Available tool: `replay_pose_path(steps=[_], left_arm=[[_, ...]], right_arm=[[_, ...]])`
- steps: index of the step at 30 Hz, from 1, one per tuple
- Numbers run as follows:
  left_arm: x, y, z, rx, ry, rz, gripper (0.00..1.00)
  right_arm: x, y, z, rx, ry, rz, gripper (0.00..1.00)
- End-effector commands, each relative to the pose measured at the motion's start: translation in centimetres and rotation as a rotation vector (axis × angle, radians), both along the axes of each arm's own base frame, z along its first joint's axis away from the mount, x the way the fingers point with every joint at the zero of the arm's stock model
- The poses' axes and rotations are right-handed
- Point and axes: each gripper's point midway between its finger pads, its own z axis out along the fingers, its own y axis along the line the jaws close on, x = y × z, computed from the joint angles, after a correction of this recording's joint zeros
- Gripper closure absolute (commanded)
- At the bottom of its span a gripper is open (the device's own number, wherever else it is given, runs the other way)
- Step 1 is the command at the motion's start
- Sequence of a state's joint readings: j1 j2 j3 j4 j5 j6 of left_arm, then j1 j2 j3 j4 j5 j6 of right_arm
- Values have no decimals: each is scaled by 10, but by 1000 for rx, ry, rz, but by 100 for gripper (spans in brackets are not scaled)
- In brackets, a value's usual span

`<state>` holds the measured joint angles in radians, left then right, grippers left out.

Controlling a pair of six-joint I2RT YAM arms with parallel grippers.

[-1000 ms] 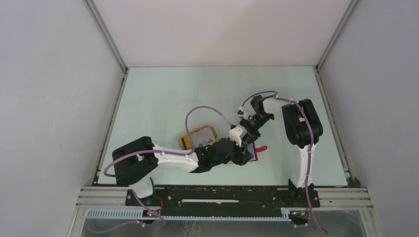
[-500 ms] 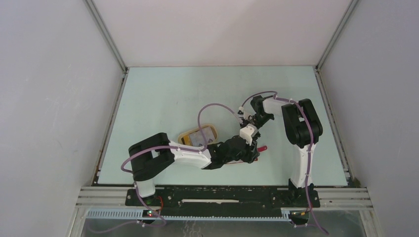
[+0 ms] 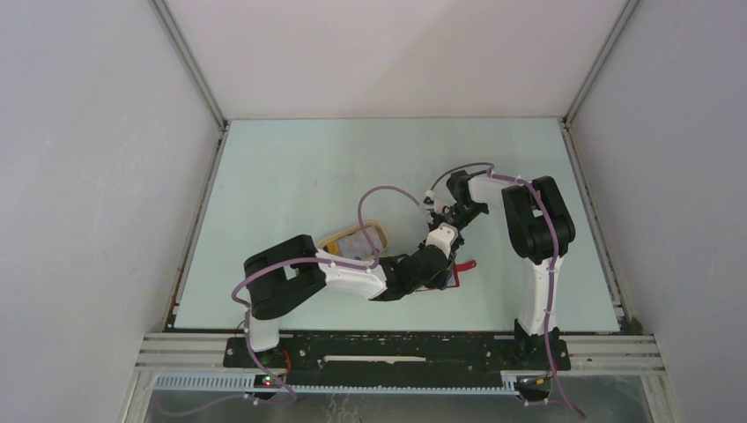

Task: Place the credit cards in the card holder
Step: Insert the credit card into the card holder.

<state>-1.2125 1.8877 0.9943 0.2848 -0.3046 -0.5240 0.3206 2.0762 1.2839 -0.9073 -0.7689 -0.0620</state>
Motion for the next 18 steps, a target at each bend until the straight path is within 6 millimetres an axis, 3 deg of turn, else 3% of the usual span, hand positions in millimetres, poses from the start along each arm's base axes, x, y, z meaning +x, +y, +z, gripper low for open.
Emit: replay_pose_path(steps=[1,11,18], left_arm=[[10,-8,15,-8,-34,66,55],[5,-15,15,36,-42,76,54],[7,-8,8,71,-34,108,54]], right_arm=[[9,-3,-13,-33,-53,16,75],[9,-1,-12,-25,-50,16,74],[8,0,-10,-13,-47,14,72]])
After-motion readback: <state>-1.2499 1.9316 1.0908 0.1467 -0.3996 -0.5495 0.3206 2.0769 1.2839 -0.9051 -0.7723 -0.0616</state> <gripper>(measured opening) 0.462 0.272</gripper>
